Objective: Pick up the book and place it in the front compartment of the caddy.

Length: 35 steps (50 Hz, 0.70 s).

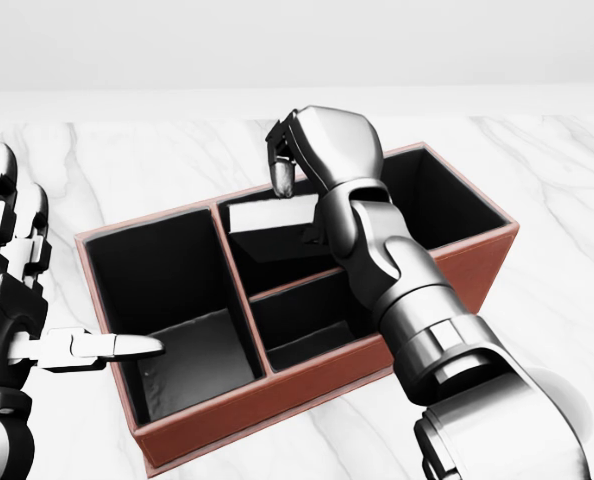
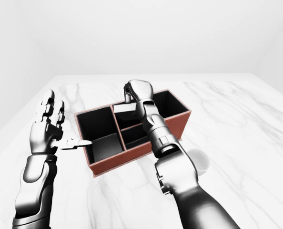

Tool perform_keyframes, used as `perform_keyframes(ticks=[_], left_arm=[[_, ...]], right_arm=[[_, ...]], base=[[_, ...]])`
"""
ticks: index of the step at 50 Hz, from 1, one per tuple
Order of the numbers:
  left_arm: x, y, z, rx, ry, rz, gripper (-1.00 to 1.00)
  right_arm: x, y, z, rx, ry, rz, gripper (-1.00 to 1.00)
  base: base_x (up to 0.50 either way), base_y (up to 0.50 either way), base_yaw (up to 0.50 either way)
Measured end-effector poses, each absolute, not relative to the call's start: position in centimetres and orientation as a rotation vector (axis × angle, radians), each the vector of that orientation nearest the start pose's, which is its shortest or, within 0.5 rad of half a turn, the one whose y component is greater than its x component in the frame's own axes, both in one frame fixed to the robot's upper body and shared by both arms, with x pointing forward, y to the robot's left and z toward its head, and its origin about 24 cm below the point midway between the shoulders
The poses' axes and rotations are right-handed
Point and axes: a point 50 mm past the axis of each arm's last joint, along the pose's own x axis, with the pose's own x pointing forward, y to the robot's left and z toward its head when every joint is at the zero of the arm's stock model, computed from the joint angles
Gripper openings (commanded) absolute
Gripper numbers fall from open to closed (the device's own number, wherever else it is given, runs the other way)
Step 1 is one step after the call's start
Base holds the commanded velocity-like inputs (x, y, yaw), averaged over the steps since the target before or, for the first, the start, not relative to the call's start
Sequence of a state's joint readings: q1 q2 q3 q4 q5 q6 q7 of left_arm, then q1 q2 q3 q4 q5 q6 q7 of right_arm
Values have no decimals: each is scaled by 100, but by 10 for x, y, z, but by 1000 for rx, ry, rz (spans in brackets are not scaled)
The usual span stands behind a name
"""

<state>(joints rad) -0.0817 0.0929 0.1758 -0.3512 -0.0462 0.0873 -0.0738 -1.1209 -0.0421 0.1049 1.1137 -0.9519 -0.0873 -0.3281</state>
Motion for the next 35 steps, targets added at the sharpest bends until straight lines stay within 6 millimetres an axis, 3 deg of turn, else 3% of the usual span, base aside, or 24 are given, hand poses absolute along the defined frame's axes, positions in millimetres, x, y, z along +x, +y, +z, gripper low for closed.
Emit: perform_keyframes(ticks=[24,25,26,35], left_arm=[[256,200,143,66,-367,80,100],[256,200,144,66,-369,82,100],[256,201,144,65,-370,84,100],[258,205,146,61,-377,99,100]], right_arm=[[408,-58,165,-1143,-396,-5,-100],[408,-58,165,-1144,-397,-5,-14],[408,-58,165,-1147,-401,-8,100],[407,-58,165,-1171,-424,-26,100]], base=[[0,0,0],[0,0,0],[0,0,0],[0,0,0]])
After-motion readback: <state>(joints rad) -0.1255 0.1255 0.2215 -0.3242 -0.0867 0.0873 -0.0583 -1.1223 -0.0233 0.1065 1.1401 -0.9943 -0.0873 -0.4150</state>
